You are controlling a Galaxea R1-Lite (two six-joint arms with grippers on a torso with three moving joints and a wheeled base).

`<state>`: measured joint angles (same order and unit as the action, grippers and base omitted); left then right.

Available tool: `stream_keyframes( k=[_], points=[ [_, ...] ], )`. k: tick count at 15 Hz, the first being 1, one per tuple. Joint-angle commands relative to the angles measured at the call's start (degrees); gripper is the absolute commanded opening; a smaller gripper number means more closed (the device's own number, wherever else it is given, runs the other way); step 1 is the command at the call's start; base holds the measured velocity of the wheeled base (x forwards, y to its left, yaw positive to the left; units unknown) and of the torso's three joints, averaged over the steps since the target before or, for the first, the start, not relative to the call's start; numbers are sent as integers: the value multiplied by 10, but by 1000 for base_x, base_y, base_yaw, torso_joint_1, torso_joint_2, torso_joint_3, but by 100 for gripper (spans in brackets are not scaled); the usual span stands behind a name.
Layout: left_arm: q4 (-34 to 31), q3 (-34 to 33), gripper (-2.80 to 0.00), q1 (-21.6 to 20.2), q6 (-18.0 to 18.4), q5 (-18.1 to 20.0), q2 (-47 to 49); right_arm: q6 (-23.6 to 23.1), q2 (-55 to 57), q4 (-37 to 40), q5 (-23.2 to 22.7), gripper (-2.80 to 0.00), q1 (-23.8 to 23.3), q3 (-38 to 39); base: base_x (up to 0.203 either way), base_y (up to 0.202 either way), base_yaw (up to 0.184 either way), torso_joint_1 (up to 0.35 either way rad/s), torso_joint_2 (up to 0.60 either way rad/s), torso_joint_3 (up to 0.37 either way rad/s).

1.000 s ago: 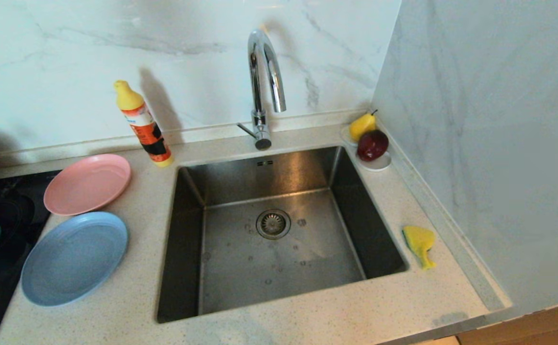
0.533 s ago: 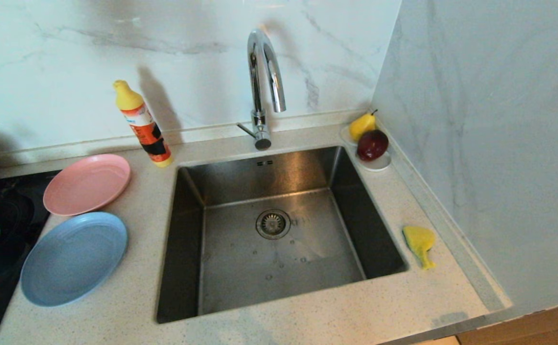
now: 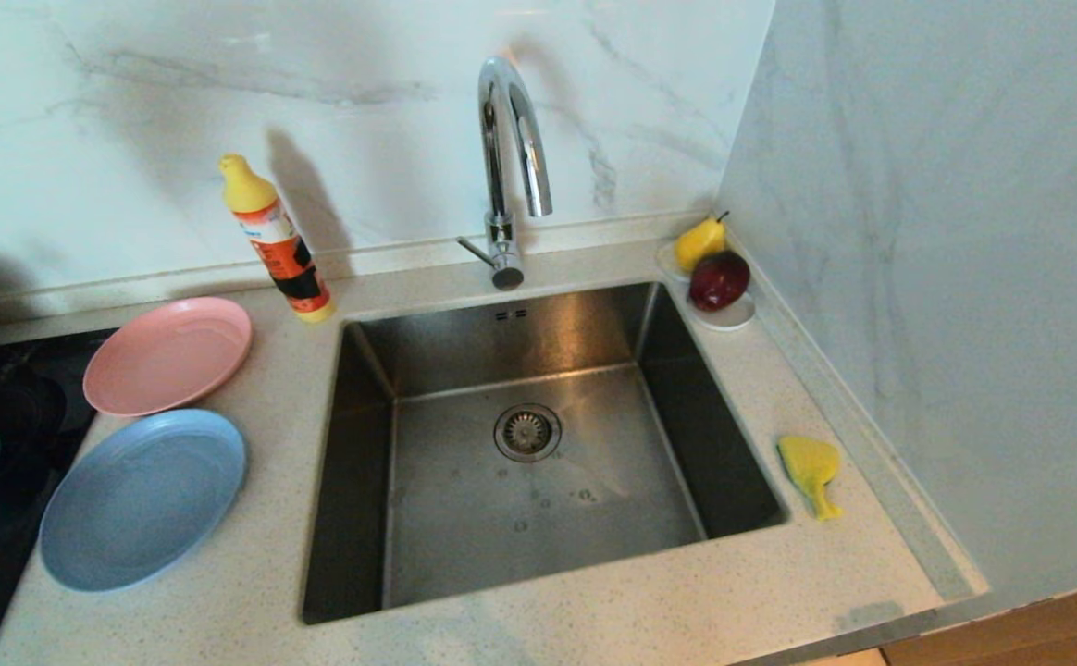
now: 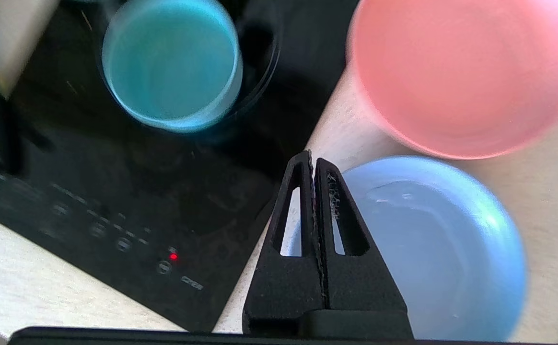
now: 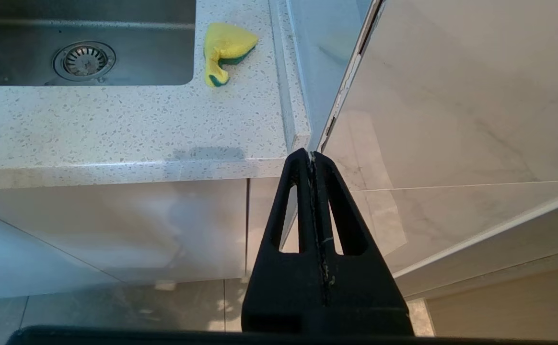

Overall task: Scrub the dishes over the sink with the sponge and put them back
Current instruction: Place the plate on the plate

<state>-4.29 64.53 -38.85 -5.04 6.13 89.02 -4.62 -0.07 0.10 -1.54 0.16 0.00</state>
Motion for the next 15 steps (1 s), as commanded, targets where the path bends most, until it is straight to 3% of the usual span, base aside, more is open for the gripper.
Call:
stream_keyframes(
  k=[1, 2, 5, 9, 15],
  points=[
    [-1, 17, -280, -19, -9, 10, 77, 0, 0, 0, 0, -280, 0, 0, 0, 0, 0, 0, 0, 0],
    [-3, 29, 0, -24, -22, 18, 95, 0, 0, 0, 0, -280, 0, 0, 0, 0, 0, 0, 0, 0],
    [-7, 42, 0, -40, -49, 84, 127, 0, 0, 0, 0, -280, 0, 0, 0, 0, 0, 0, 0, 0],
    [-24, 59, 0, -50, -53, 101, 182, 0, 0, 0, 0, -280, 0, 0, 0, 0, 0, 0, 0, 0],
    [-67, 129, 0, -66, -110, 212, 226, 0, 0, 0, 0, -280, 0, 0, 0, 0, 0, 0, 0, 0]
  ],
)
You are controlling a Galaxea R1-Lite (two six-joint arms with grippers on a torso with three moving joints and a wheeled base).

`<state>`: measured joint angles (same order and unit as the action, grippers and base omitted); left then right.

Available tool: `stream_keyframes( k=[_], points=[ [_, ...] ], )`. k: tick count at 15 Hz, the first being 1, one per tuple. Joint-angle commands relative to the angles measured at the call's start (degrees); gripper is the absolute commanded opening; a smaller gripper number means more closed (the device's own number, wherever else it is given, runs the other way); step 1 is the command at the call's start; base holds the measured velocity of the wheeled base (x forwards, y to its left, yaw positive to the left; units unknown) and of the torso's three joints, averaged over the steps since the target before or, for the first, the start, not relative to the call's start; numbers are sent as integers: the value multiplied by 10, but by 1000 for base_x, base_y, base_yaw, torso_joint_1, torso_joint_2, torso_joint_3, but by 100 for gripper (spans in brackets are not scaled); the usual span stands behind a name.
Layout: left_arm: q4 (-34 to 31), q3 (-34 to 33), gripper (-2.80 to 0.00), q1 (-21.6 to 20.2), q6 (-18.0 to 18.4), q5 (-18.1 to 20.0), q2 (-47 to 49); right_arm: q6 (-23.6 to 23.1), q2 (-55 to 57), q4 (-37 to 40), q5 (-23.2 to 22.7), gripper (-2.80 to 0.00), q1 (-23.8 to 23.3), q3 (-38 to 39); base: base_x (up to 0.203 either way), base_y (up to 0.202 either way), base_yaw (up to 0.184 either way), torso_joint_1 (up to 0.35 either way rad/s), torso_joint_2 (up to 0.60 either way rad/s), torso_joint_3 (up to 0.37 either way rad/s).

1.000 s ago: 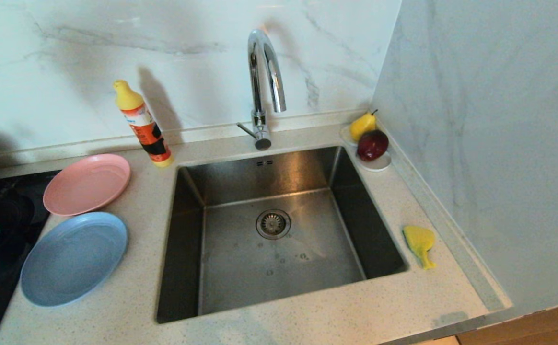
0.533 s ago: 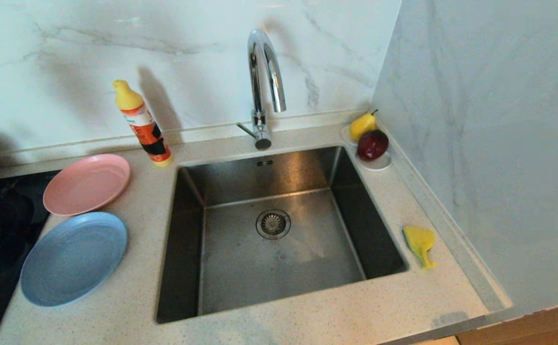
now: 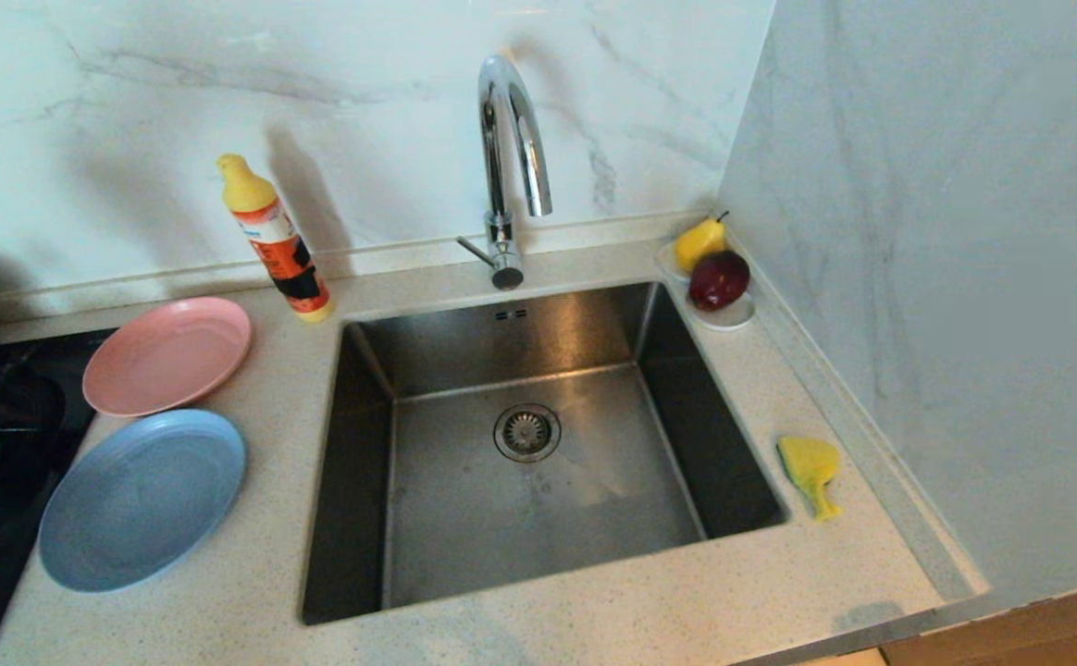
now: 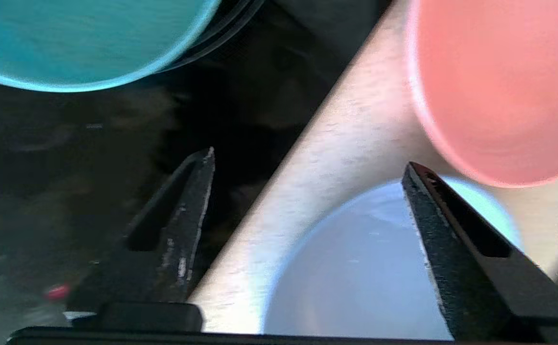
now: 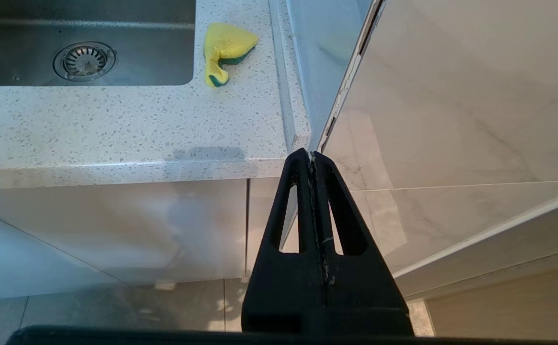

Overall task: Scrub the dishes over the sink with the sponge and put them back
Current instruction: Place the plate on the plate

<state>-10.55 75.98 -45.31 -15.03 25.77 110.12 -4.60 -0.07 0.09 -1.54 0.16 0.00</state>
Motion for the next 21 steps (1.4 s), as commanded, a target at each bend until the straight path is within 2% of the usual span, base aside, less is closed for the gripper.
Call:
stream_keyframes(
  k=[1, 7, 10, 14, 16, 21],
  points=[
    [-3, 18, 0, -1, -12, 19, 20, -1, 0, 0, 0, -280, 0, 0, 0, 0, 0, 0, 0, 0],
    [3, 48, 0, 5, -18, 22, 46, -1, 0, 0, 0, -280, 0, 0, 0, 0, 0, 0, 0, 0],
    [3, 62, 0, 32, -23, 20, 53, -1, 0, 0, 0, -280, 0, 0, 0, 0, 0, 0, 0, 0],
    [3, 94, 0, 59, -29, 8, 64, -1, 0, 0, 0, -280, 0, 0, 0, 0, 0, 0, 0, 0],
    [4, 108, 0, 63, -29, -9, 74, -1, 0, 0, 0, -280, 0, 0, 0, 0, 0, 0, 0, 0],
    [4, 146, 0, 66, -28, -16, 98, -1, 0, 0, 0, -280, 0, 0, 0, 0, 0, 0, 0, 0]
  ],
)
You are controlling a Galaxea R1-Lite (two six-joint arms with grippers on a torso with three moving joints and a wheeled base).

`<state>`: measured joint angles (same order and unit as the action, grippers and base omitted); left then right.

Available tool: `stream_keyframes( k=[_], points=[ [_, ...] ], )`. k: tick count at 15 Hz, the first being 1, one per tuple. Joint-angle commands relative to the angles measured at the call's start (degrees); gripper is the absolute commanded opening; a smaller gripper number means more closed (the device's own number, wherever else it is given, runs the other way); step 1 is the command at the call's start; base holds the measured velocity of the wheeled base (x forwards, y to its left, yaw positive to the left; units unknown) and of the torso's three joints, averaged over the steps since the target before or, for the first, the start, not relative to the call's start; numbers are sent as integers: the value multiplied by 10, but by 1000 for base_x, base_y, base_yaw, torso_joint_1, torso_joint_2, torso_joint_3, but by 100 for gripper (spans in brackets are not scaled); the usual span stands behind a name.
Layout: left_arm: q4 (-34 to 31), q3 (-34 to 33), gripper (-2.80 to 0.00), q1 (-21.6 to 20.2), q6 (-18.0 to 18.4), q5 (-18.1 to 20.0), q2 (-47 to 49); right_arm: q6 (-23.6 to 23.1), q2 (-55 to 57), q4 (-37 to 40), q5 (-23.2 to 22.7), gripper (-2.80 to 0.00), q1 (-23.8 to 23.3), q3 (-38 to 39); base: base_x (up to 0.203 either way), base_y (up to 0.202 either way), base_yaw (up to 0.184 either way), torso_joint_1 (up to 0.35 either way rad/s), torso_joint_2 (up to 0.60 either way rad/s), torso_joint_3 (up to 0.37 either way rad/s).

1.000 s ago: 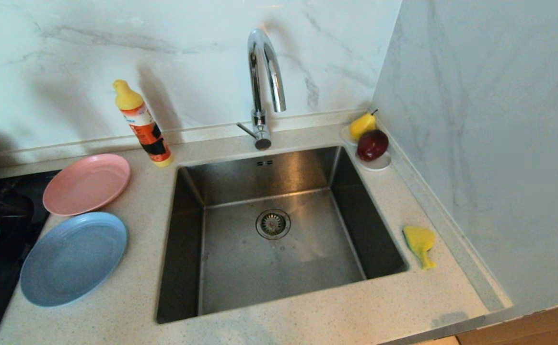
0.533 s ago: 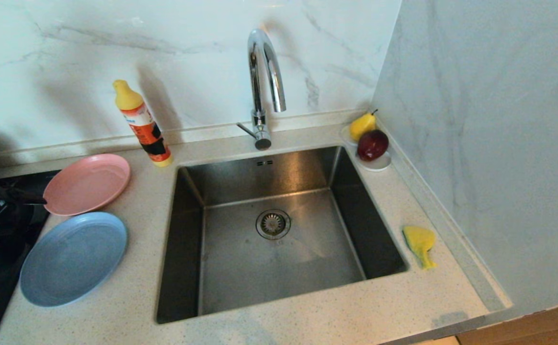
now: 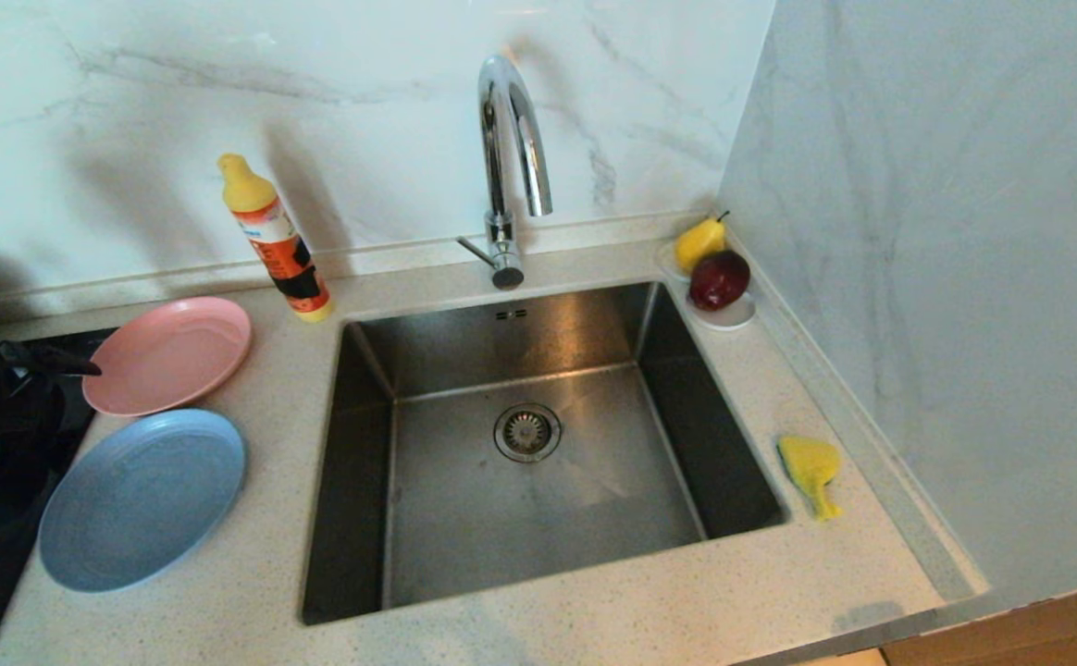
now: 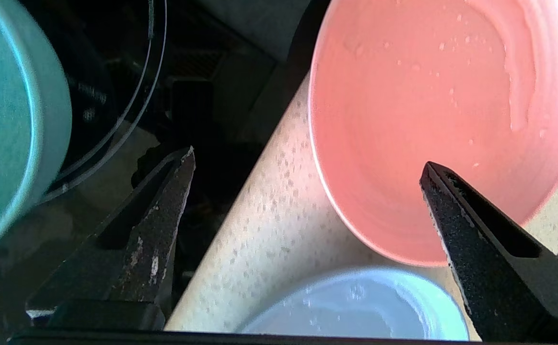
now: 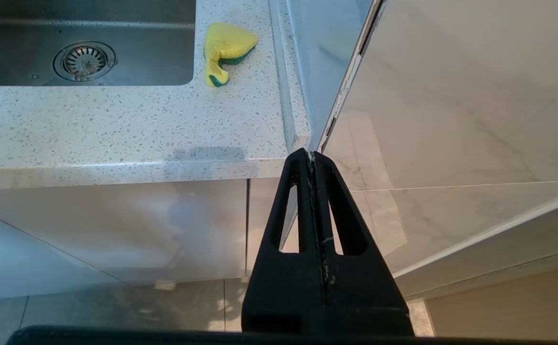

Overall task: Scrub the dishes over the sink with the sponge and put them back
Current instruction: Place the plate on the plate

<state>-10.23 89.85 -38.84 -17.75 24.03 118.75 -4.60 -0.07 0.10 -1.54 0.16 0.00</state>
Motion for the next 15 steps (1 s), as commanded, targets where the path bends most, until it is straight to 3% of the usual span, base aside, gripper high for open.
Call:
stream_keyframes(
  k=[1, 9, 12, 15],
  points=[
    [1, 10, 0, 2, 0, 1, 15, -1, 0, 0, 0, -280, 0, 0, 0, 0, 0, 0, 0, 0],
    [-8, 51, 0, 18, 5, -28, 43, -1, 0, 0, 0, -280, 0, 0, 0, 0, 0, 0, 0, 0],
    [-8, 60, 0, 26, 38, -63, 51, -1, 0, 0, 0, -280, 0, 0, 0, 0, 0, 0, 0, 0],
    [-13, 79, 0, 39, 50, -76, 61, -1, 0, 0, 0, -280, 0, 0, 0, 0, 0, 0, 0, 0]
  ],
)
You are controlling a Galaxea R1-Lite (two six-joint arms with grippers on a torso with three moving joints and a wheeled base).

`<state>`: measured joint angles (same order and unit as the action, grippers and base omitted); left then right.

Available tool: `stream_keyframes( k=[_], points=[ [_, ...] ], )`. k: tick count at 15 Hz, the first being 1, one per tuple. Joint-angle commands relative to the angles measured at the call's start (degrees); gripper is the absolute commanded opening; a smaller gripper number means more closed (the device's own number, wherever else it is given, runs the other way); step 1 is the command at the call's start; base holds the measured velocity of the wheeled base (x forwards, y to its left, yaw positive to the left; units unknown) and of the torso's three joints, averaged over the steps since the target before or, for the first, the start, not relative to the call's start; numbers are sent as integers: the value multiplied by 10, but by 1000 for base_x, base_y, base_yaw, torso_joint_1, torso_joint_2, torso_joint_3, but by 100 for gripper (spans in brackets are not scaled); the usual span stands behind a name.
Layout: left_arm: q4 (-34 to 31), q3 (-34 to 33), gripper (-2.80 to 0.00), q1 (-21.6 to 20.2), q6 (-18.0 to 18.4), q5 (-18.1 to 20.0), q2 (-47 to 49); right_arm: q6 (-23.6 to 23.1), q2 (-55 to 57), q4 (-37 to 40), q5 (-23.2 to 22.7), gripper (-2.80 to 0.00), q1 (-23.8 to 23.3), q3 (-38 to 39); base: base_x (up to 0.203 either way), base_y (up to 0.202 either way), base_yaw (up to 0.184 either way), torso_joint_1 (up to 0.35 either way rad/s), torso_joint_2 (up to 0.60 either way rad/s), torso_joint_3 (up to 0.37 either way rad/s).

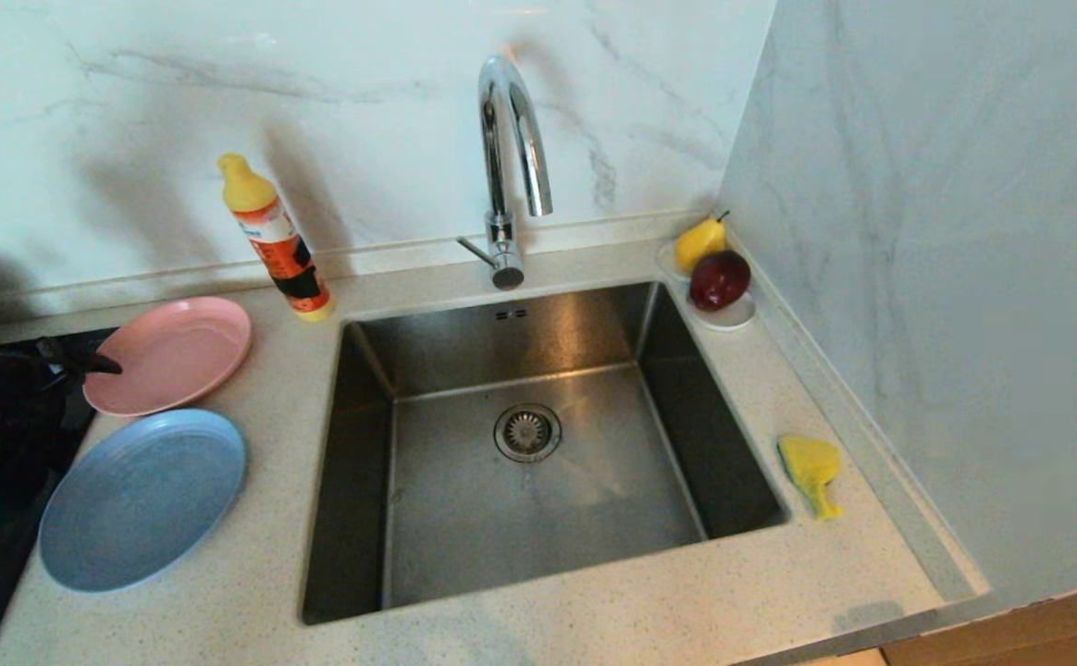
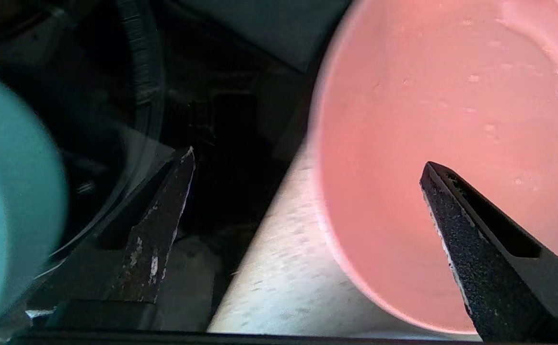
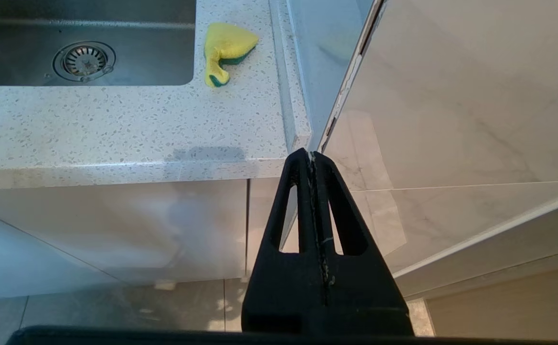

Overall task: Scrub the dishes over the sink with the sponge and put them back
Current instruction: Place the plate on the plate

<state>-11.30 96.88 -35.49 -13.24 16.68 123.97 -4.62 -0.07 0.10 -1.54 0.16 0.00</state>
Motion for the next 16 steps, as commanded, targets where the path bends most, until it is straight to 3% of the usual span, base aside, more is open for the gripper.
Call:
stream_keyframes(
  k=[1, 3, 16],
  points=[
    [-6, 15, 0, 9, 15, -15, 13, 0, 0, 0, 0, -280, 0, 0, 0, 0, 0, 0, 0, 0],
    [-7, 18, 0, 15, 20, -37, 23, 0, 0, 0, 0, -280, 0, 0, 0, 0, 0, 0, 0, 0],
    [-9, 34, 0, 19, 15, -38, 36, 0, 0, 0, 0, -280, 0, 0, 0, 0, 0, 0, 0, 0]
  ],
)
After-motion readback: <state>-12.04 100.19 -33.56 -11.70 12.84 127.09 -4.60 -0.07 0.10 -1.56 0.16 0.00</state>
